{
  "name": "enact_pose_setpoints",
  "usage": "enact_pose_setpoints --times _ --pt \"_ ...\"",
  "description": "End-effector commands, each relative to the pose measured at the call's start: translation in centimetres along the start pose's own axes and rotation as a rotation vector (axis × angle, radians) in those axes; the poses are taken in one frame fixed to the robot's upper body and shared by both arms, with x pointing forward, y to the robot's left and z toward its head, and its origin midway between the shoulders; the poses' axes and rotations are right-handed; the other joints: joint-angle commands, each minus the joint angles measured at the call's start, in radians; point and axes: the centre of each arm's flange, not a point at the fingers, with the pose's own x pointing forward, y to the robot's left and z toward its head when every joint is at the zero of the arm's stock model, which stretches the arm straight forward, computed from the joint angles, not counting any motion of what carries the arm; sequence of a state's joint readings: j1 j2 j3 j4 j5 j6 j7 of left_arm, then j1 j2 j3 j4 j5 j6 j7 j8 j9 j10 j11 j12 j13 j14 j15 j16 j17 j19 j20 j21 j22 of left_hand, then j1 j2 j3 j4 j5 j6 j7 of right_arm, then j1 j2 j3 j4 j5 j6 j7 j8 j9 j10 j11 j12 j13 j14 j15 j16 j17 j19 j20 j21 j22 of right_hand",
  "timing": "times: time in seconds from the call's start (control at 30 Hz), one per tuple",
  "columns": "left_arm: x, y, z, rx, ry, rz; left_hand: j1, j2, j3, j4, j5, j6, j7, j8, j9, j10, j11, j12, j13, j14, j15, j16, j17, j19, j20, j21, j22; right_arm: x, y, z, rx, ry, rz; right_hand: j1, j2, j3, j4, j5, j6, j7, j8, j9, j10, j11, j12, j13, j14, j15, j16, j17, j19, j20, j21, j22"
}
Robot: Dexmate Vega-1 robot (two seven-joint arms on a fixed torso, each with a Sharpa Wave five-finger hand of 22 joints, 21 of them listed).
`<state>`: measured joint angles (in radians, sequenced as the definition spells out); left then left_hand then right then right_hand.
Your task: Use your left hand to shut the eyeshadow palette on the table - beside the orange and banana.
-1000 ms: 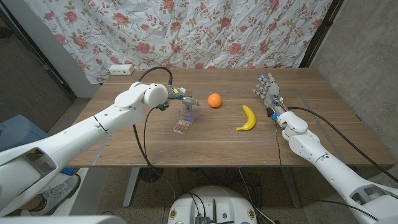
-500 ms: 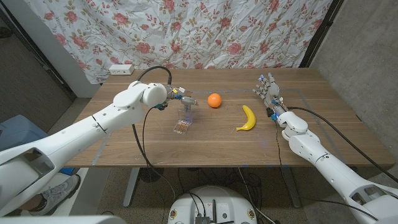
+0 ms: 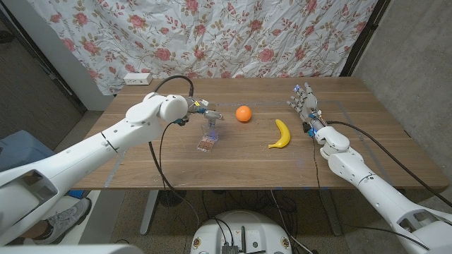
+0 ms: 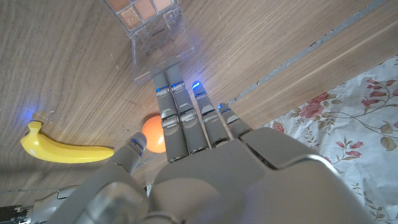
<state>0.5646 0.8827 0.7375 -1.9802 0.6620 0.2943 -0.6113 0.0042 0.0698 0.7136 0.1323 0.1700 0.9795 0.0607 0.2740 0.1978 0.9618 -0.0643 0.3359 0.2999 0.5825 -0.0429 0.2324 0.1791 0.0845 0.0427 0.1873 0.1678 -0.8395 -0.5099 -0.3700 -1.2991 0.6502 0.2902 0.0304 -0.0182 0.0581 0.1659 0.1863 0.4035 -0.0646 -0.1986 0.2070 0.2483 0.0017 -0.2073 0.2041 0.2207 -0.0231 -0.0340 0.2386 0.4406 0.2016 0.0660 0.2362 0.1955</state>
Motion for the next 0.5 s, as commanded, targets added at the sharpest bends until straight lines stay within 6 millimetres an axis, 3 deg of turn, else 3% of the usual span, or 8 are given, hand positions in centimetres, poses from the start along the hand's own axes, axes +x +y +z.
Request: enact_pose_setpoints --times 0.03,0.5 --pt "-0.84 0.02 0.17 0.007 -0.001 0.017 0.0 0.071 0.004 0.005 0.006 0.012 0.0 0.005 0.002 -0.006 0.001 -0.005 0.005 -0.001 -0.004 -0.005 0.004 0.003 -0.004 -0.001 -0.001 0.0 0.0 0.01 0.0 0.0 0.0 0.0 0.107 -0.007 0.004 0.004 0.002 -0.009 0.006 0.005 -0.001 -0.008 0.004 0.004 -0.005 -0.135 0.003 0.0 0.006 -0.003 0.006 0.003" --pt "-1.56 -0.32 0.36 0.013 0.0 0.024 0.001 0.073 0.006 0.006 0.006 0.013 0.0 0.002 0.001 -0.004 0.001 -0.007 0.01 0.003 -0.005 -0.007 0.004 0.004 -0.004 -0.001 -0.001 0.0 0.0 0.01 0.0 0.0 0.0 0.0 0.107 -0.007 0.004 0.004 0.004 -0.008 0.006 0.005 -0.001 -0.008 0.004 0.004 -0.006 -0.134 0.002 0.0 0.006 -0.002 0.006 0.003"
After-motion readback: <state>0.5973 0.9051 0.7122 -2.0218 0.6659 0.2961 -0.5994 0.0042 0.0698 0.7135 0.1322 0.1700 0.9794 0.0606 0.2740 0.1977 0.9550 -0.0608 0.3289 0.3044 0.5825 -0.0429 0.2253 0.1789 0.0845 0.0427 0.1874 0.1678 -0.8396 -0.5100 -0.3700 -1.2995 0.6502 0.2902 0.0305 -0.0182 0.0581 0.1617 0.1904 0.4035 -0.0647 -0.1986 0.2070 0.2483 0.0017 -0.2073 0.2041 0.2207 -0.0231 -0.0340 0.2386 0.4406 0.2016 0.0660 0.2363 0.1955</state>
